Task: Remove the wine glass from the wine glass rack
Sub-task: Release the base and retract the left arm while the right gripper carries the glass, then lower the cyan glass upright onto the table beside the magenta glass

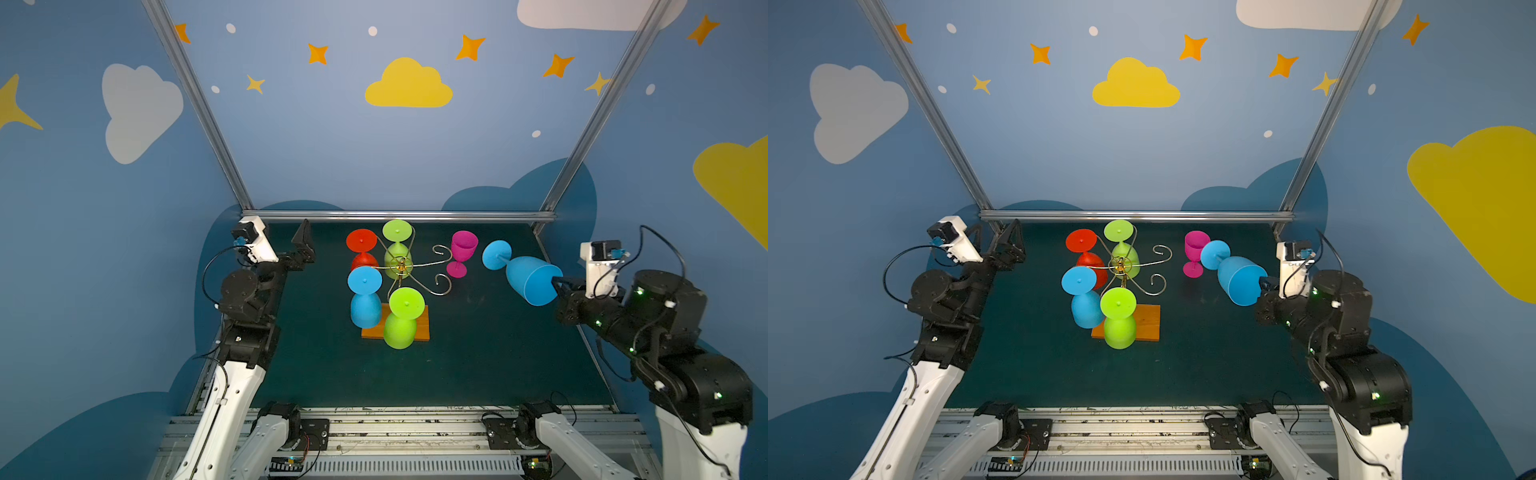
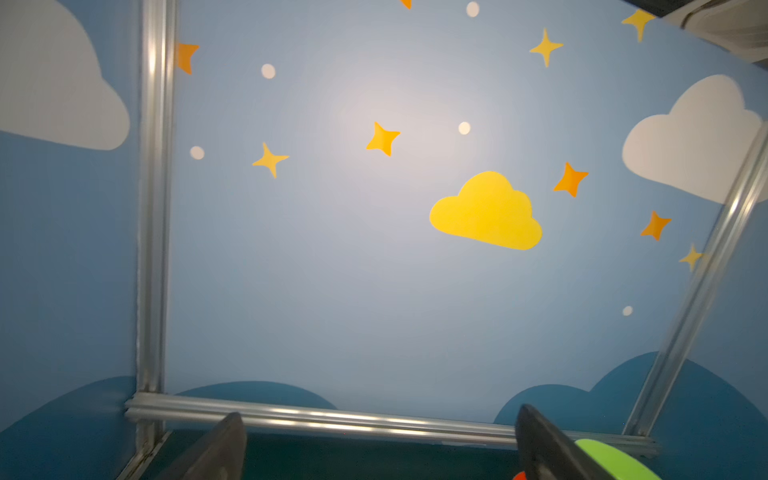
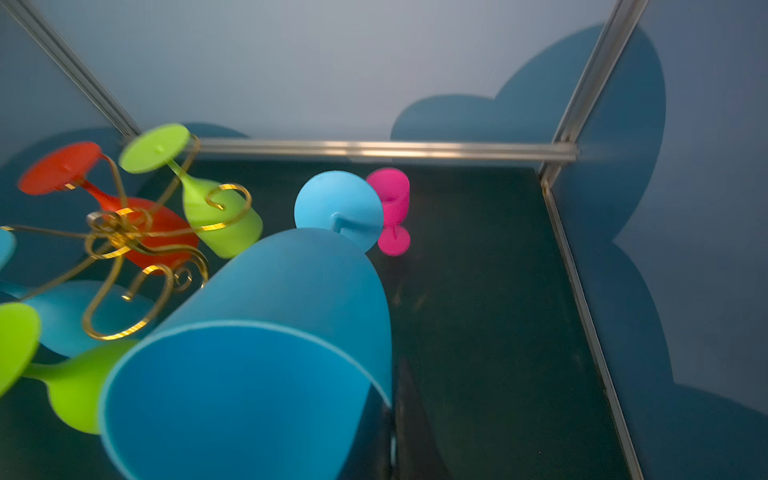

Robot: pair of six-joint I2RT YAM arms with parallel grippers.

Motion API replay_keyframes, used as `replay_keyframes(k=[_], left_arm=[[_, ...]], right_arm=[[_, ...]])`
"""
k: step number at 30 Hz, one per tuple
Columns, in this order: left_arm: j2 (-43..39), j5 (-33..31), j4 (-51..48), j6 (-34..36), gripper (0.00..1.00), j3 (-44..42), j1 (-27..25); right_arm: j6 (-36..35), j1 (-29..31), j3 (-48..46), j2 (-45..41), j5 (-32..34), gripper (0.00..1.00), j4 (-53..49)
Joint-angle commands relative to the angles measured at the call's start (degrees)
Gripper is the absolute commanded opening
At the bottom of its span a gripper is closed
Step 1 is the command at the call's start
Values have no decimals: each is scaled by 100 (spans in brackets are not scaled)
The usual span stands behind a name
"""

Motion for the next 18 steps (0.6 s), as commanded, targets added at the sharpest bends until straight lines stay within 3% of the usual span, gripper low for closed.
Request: replay_keyframes(k=[1, 8, 18], left_arm=[[83, -18, 158, -272, 99, -436, 235], [248, 291, 196, -595, 99, -678, 565], [102, 403, 216, -759, 99, -828, 790]], right_arm=[[-94, -15, -274, 299, 407, 0, -339], [-133, -134, -543, 1452, 823, 0, 158], [-304, -888, -128, 3243, 438, 0, 807]])
